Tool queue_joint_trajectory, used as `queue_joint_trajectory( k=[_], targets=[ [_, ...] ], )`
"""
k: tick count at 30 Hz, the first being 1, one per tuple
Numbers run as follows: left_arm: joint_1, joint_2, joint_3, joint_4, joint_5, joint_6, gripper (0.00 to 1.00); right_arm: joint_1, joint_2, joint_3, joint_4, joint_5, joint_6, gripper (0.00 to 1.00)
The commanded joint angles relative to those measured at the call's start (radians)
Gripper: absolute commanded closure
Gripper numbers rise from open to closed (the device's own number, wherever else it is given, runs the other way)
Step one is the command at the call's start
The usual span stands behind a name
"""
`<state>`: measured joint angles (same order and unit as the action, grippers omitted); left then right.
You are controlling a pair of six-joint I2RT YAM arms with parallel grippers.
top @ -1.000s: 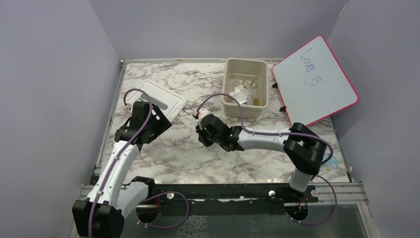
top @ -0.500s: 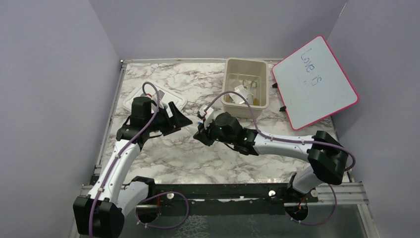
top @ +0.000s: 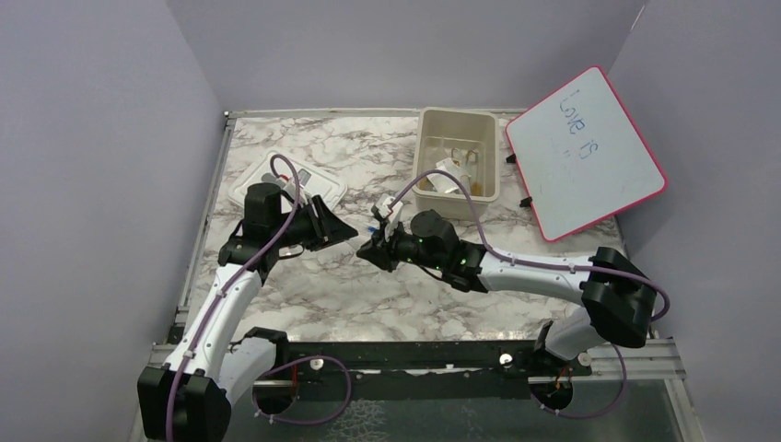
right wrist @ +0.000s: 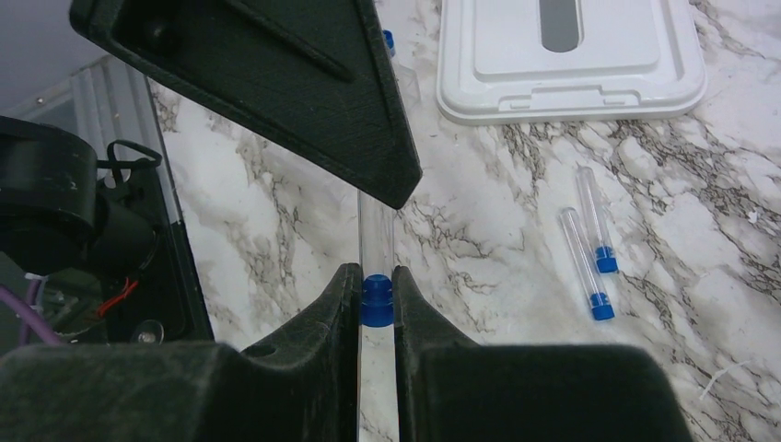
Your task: Organize the chemistry lab equipment
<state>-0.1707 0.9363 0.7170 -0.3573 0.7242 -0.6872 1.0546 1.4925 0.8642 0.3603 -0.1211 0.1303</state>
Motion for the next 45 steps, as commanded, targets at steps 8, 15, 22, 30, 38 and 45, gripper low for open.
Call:
queue_joint_trajectory(
  k=[8, 15, 22, 30, 38, 45],
  targets=[
    [-0.003, -0.045, -0.028, 0.057, 0.025, -0.002, 0.76, 0.002, -0.041, -0.012, 0.061, -0.015, 0.015, 0.91],
    [-0.003, -0.066, -0.030, 0.057, 0.012, -0.002, 0.96, 0.002, -0.076, -0.042, 0.098, -0.022, 0.090, 0.72],
    [-0.003, -0.077, 0.051, 0.107, -0.029, -0.128, 0.97, 0.002, -0.189, -0.150, 0.236, 0.144, 0.507, 0.40],
    [-0.003, -0.056, 0.093, 0.365, -0.012, -0.419, 0.97, 0.002, -0.168, -0.208, 0.461, 0.261, 1.098, 0.33],
    [-0.003, -0.055, 0.090, 0.476, 0.003, -0.572, 0.97, 0.002, -0.064, -0.157, 0.725, 0.285, 1.167, 0.45],
    [-0.003, -0.075, 0.048, 0.491, 0.010, -0.616, 0.97, 0.002, -0.007, -0.162, 0.864, 0.309, 1.175, 0.50]
  ],
)
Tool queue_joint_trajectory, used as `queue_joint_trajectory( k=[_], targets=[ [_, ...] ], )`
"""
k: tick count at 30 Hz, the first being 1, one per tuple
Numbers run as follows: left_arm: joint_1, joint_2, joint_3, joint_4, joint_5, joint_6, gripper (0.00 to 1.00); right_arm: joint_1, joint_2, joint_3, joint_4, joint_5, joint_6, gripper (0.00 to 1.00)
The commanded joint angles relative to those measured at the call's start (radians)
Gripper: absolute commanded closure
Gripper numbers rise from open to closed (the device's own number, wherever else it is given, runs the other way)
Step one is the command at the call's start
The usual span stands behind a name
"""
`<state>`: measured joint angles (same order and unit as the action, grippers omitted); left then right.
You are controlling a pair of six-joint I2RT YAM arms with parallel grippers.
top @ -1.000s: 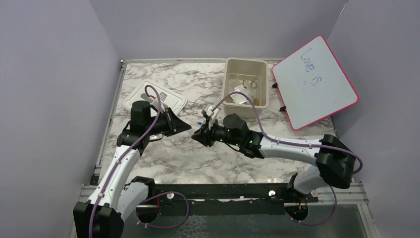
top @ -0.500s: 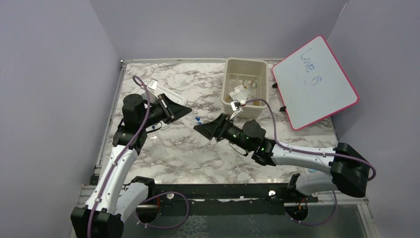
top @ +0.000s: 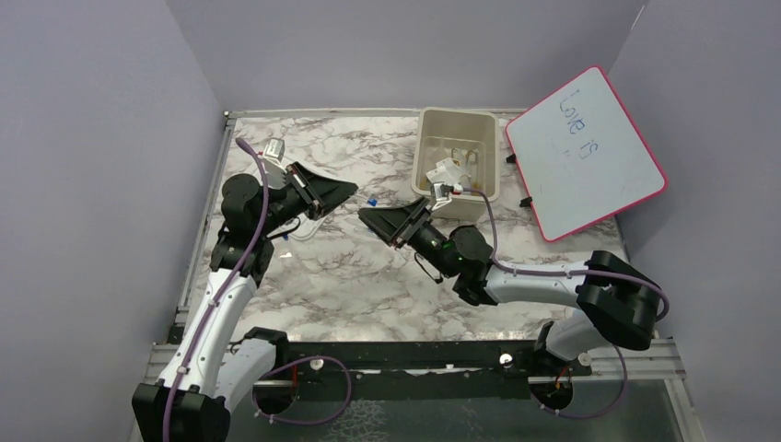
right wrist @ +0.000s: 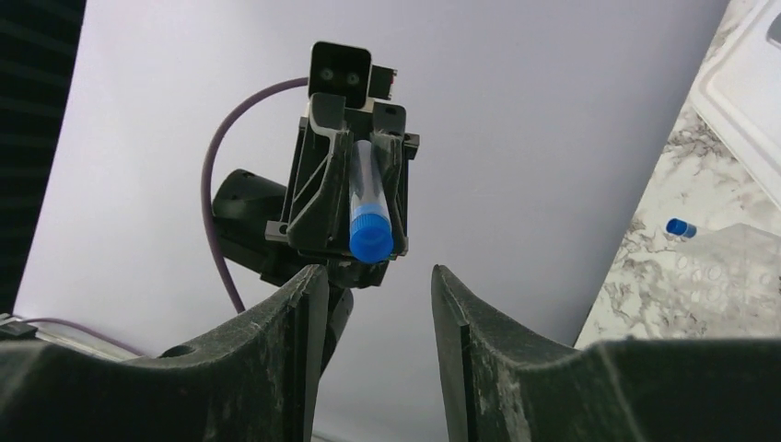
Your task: Organize the chemistry lab equipment
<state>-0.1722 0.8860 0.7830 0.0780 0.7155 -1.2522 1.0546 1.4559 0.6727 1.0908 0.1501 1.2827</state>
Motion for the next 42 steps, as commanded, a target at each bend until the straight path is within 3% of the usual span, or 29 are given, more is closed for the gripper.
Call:
queue_joint_trajectory(
  k=[1, 10, 15, 27, 29, 32, 37, 42],
  targets=[
    [-0.001, -0.025, -0.021, 0.057, 0.022, -0.054, 0.97, 0.001, 0.033, 0.035, 0.125, 0.035, 0.021, 0.50],
    [-0.001, -0.038, -0.053, 0.060, 0.041, -0.069, 0.97, -0.010, 0.053, 0.032, 0.144, 0.077, 0.056, 0.58],
    [-0.001, -0.047, -0.063, 0.053, 0.045, -0.065, 0.97, -0.023, 0.069, 0.038, 0.131, 0.059, 0.084, 0.69],
    [-0.001, -0.063, -0.070, 0.011, 0.041, -0.018, 0.90, -0.058, 0.080, 0.009, 0.172, 0.047, 0.014, 0.84],
    [-0.001, -0.059, -0.061, -0.004, 0.038, 0.003, 0.85, -0.059, 0.067, 0.012, 0.142, 0.042, -0.003, 0.85],
    [0.000, -0.047, -0.015, -0.106, 0.011, 0.111, 0.61, -0.067, 0.026, 0.007, 0.062, 0.023, -0.060, 0.86],
    [0.003, 0.015, 0.146, -0.427, -0.104, 0.452, 0.33, -0.087, -0.116, -0.007, -0.209, -0.023, -0.235, 0.86],
    [0.004, 0.019, 0.228, -0.519, -0.132, 0.737, 0.27, -0.116, -0.260, 0.033, -0.561, -0.131, -0.457, 0.86]
  ],
)
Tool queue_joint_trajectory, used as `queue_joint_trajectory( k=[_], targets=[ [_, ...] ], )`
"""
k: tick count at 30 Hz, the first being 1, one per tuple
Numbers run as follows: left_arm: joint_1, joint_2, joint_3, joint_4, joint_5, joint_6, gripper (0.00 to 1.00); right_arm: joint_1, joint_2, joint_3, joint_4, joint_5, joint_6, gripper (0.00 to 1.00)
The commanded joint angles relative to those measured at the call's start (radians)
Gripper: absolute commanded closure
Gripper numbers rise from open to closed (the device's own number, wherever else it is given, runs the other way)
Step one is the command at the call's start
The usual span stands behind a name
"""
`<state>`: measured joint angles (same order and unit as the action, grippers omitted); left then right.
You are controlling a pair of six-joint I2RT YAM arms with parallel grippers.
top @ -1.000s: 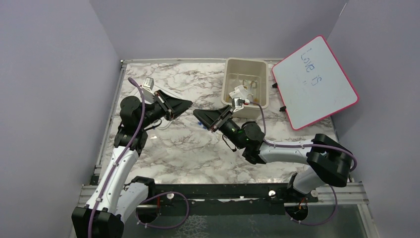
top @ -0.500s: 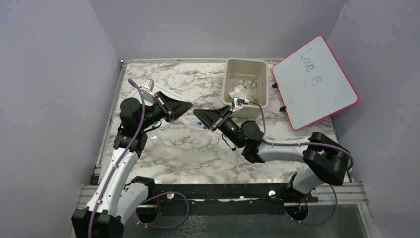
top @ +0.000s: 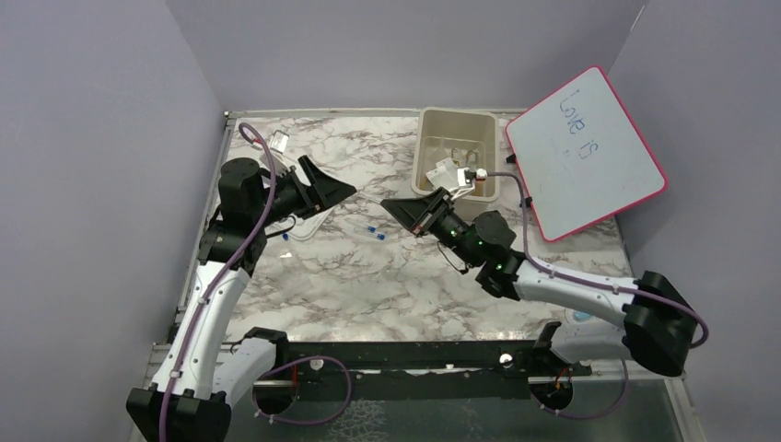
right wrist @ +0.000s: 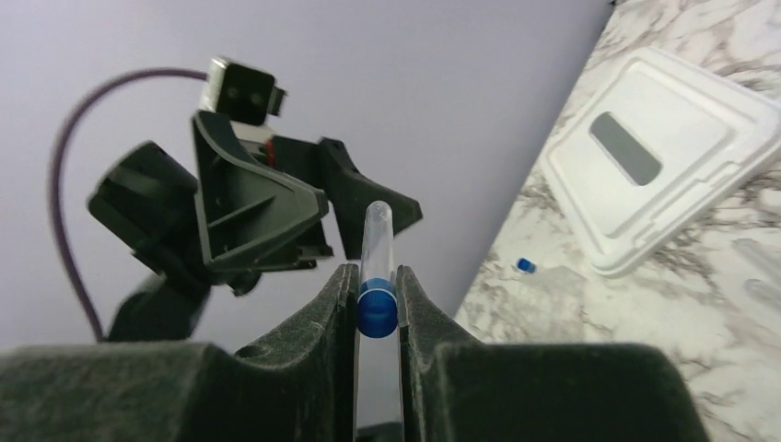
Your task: Organize the chemistry lab equipment
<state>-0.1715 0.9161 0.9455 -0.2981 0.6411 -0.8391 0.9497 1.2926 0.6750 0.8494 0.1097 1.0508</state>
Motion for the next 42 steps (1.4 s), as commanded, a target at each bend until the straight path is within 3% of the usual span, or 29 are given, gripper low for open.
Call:
queue_joint_trajectory(
  k=[1, 7, 15, 21, 27, 42],
  targets=[
    [0.003, -0.018, 0.068, -0.144, -0.053, 0.372, 0.27, -0.018, -0.119, 0.050, -0.393, -0.101, -0.272, 0.86],
    [-0.009, -0.158, -0.069, -0.013, -0.066, 0.661, 0.27, -0.069, -0.147, 0.219, -0.777, -0.340, -0.488, 0.83],
    [-0.072, -0.205, -0.200, 0.112, 0.145, 0.820, 0.30, -0.087, -0.040, 0.433, -1.072, -0.514, -0.630, 0.83],
    [-0.144, -0.188, -0.229, 0.126, 0.260, 0.953, 0.41, -0.086, 0.035, 0.522, -1.168, -0.609, -0.704, 0.83],
    [-0.274, -0.128, -0.202, -0.050, 0.312, 1.162, 0.47, -0.087, 0.076, 0.561, -1.194, -0.661, -0.738, 0.83],
    [-0.309, -0.092, -0.183, -0.074, 0.284, 1.208, 0.84, -0.087, 0.132, 0.617, -1.234, -0.747, -0.795, 0.83]
  ],
)
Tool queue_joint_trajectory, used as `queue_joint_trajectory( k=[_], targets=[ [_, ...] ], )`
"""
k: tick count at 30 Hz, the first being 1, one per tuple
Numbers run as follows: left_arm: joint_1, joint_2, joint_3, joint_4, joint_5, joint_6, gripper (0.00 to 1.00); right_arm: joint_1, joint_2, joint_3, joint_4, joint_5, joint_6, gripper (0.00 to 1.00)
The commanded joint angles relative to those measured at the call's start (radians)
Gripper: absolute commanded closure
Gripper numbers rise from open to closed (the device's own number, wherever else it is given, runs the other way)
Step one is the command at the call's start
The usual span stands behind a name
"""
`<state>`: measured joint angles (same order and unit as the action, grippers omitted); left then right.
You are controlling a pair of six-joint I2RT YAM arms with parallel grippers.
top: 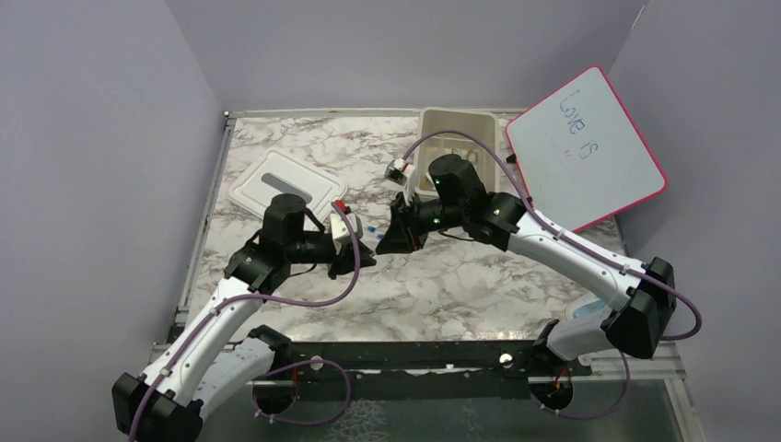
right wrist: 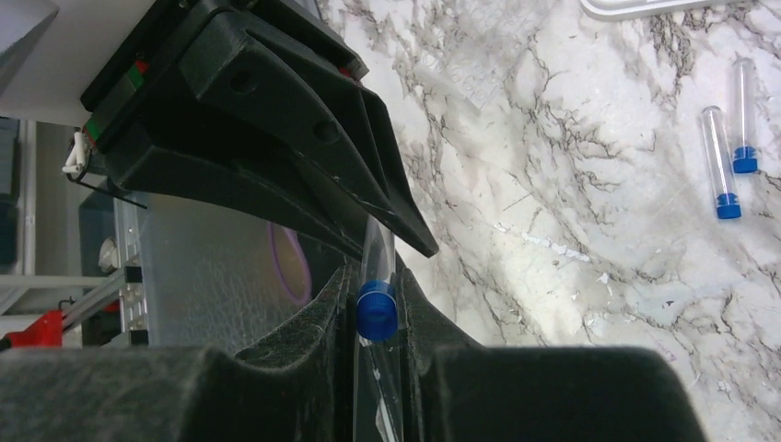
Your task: Organize the chemistry lab equipment
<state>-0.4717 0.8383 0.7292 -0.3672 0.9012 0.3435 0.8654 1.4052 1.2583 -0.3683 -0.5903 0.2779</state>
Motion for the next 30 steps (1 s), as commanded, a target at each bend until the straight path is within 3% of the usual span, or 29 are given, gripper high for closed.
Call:
queue_joint_trajectory(
  k=[1, 2, 5, 10, 13, 17, 23, 30],
  targets=[
    [-0.010, -0.016, 0.034, -0.005, 0.022, 0.026, 0.92, -0.002, 0.022, 0.033, -0.015, -0.049, -0.020, 0.83],
    [-0.010, -0.018, 0.033, -0.006, 0.019, 0.025, 1.00, -0.002, 0.023, 0.034, -0.015, -0.049, -0.020, 0.83],
    [-0.011, -0.026, 0.031, -0.004, 0.009, 0.017, 1.00, -0.002, 0.023, 0.032, -0.007, -0.042, -0.005, 0.81],
    [-0.013, -0.045, 0.018, 0.029, -0.028, -0.024, 1.00, -0.002, -0.044, -0.063, 0.169, 0.046, 0.120, 0.50],
    [-0.013, -0.063, 0.001, 0.090, -0.101, -0.102, 1.00, -0.002, -0.100, -0.168, 0.341, 0.145, 0.226, 0.44],
    [-0.012, -0.093, -0.036, 0.152, -0.181, -0.186, 1.00, -0.002, -0.143, -0.270, 0.515, 0.325, 0.372, 0.44],
    [-0.013, -0.109, -0.067, 0.184, -0.247, -0.249, 1.00, 0.000, -0.145, -0.324, 0.670, 0.360, 0.436, 0.44],
    [-0.013, -0.106, -0.083, 0.193, -0.270, -0.262, 1.00, -0.001, -0.152, -0.349, 0.716, 0.382, 0.458, 0.59]
  ],
)
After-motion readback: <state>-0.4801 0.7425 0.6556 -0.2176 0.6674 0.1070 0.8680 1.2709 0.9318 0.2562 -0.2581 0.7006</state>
